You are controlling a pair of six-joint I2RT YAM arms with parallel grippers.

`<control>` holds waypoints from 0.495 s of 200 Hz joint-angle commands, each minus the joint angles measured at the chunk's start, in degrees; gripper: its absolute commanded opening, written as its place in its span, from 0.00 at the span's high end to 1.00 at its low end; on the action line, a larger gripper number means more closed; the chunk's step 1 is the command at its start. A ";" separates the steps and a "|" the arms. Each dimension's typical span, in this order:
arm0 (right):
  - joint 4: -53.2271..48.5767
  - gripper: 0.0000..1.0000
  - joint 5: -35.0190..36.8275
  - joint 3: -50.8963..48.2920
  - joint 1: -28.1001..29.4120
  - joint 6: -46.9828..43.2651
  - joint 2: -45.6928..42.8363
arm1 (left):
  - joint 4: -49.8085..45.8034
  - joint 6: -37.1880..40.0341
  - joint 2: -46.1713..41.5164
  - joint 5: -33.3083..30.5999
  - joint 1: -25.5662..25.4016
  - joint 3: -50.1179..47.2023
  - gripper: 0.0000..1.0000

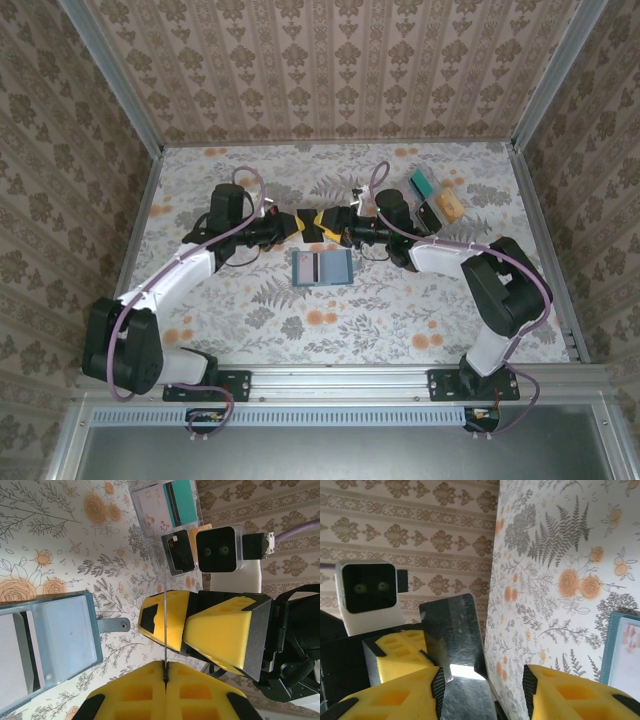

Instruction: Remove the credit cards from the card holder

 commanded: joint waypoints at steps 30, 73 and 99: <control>7.37 0.67 -3.14 0.68 -0.05 2.24 -0.12 | 4.77 -3.46 -1.09 2.90 1.16 -1.43 1.00; 7.92 0.85 -3.56 1.16 -0.11 1.40 -0.89 | 5.21 -4.28 -1.12 3.42 1.79 -2.43 1.00; 5.25 1.00 -3.10 1.27 -0.21 -1.87 -2.05 | 3.52 -3.86 -1.46 2.94 2.26 -2.67 0.82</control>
